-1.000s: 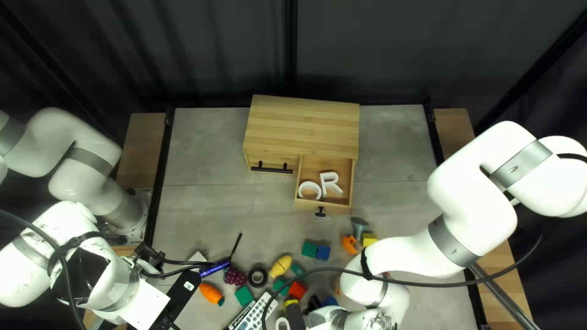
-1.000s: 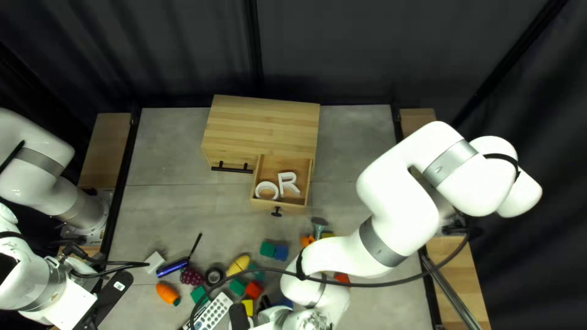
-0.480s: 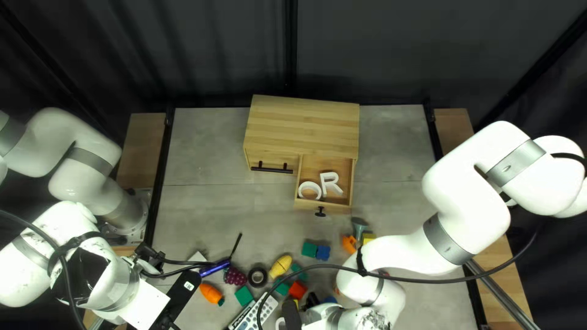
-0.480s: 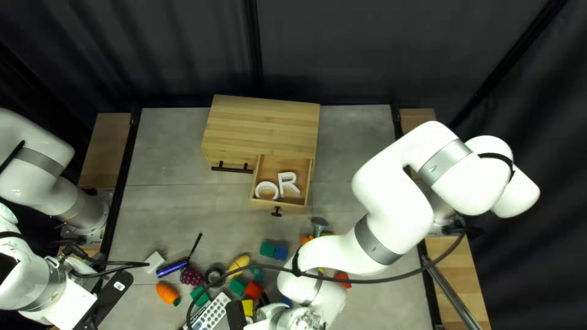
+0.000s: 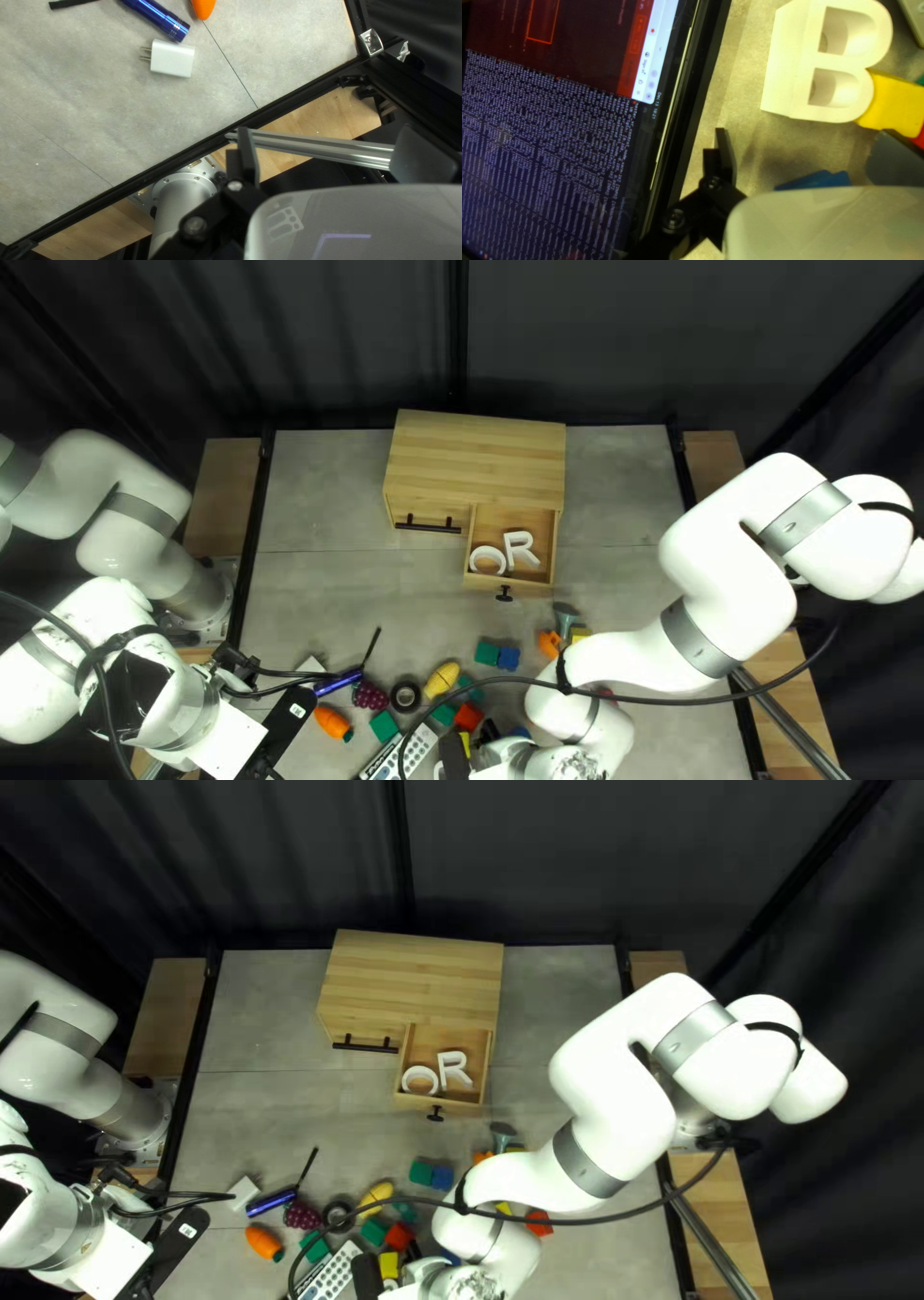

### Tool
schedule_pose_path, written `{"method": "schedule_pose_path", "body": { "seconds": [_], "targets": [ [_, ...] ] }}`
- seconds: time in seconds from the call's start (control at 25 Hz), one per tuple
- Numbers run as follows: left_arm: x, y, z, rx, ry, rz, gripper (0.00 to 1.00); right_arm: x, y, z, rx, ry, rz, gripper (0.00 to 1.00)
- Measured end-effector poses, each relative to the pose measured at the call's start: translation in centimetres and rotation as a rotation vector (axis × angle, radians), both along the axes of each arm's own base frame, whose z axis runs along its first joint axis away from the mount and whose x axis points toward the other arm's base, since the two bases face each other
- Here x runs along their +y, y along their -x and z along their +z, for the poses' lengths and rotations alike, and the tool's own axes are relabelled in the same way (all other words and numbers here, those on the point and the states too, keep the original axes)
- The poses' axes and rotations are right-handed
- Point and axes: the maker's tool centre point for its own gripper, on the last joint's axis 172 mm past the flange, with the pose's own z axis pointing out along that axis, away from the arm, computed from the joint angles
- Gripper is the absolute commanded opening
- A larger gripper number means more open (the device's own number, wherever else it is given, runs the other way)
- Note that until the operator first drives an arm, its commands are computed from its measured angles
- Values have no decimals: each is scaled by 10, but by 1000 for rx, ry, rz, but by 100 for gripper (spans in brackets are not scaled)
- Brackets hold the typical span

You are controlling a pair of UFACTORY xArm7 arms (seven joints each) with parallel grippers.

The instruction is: Open drawers and place objects into drawer and close

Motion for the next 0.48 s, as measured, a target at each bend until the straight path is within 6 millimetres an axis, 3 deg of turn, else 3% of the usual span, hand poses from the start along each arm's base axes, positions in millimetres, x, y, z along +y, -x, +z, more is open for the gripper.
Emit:
{"method": "schedule_pose_path", "body": {
  "seconds": [0.48],
  "targets": [
    [0,0,0,0,0,0,100,-3,4,-2,81,59,-29,100]
  ]
}}
